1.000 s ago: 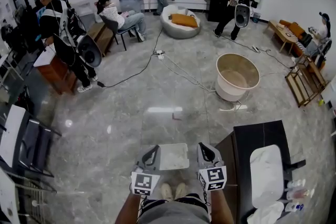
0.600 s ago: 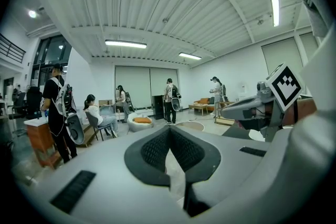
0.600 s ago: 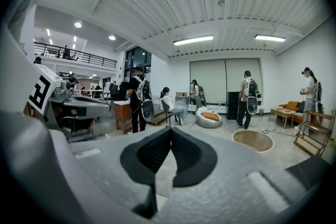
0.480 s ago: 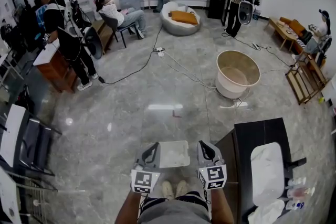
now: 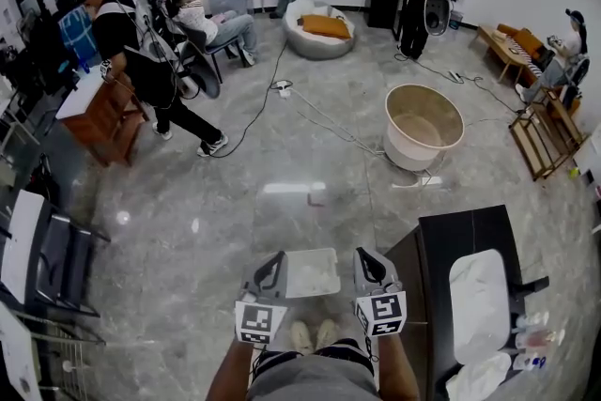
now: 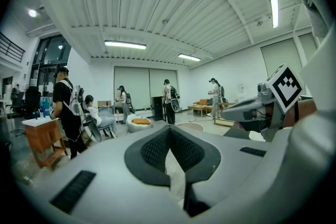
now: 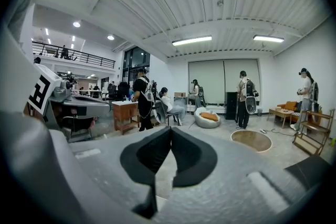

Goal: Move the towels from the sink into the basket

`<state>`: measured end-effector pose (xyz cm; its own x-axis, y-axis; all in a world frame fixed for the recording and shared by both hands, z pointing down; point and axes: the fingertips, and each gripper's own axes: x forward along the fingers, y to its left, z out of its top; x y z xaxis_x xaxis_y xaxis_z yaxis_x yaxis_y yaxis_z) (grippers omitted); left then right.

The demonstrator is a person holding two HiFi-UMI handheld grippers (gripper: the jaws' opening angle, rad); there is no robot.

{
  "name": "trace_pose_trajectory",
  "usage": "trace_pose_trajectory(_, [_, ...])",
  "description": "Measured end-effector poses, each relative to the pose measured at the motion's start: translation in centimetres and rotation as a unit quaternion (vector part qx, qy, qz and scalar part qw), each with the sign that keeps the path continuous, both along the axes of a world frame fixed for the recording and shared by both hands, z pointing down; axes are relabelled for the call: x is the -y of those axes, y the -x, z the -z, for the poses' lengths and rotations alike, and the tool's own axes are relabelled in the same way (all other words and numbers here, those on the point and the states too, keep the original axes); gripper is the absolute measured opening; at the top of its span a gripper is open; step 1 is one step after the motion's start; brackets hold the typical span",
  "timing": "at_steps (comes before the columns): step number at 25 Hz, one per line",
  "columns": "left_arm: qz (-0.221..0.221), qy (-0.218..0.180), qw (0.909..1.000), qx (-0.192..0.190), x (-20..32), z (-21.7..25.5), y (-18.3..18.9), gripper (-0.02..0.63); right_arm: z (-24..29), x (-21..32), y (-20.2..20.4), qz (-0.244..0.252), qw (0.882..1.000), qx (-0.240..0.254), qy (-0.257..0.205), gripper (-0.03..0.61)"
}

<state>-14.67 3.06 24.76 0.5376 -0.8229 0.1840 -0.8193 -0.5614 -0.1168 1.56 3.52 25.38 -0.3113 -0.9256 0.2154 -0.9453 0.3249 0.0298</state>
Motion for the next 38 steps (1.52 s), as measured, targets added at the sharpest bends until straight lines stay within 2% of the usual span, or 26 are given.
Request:
trace_pose_trajectory(10, [-0.040, -0.001, 0.9992, -0.003, 0.7, -0.1, -2.0, 0.009, 0.0, -0.4, -1.5, -0.039, 0.999, -0.003, -0.002, 0.000])
trace_pose_trajectory(19, [-0.130, -0.006, 0.9914, -0.008, 0.4, 0.3, -7.8, 0.009, 0.9, -3.4, -7.0, -0.140, 0.990, -0.001, -0.012, 0.000])
trace_pose_trajectory(24, [-0.186, -0.011, 0.9823, -0.015, -0.2, 0.3, -13.4, 0.009, 0.5, -6.3, -12.9, -0.208, 0.978, -0.004, -0.010, 0.000])
trace_pose_trajectory(28, [-0.236, -0.013, 0.9716, -0.013, -1.9, 0.2, -19.1, 0.009, 0.3, -9.6, -18.2, -0.262, 0.965, -0.003, -0.011, 0.000])
trace_pose_trajectory(34, [-0.285, 0.010, 0.9581, -0.031, -3.9, 1.0, -27.5, 0.009, 0.6, -13.1, -25.4, -0.318, 0.948, -0.005, -0.007, 0.000])
trace_pose_trajectory(38, [-0.319, -0.001, 0.9475, -0.022, -5.3, 0.2, -33.2, 0.009, 0.4, -15.4, -30.8, -0.346, 0.938, -0.007, -0.004, 0.000])
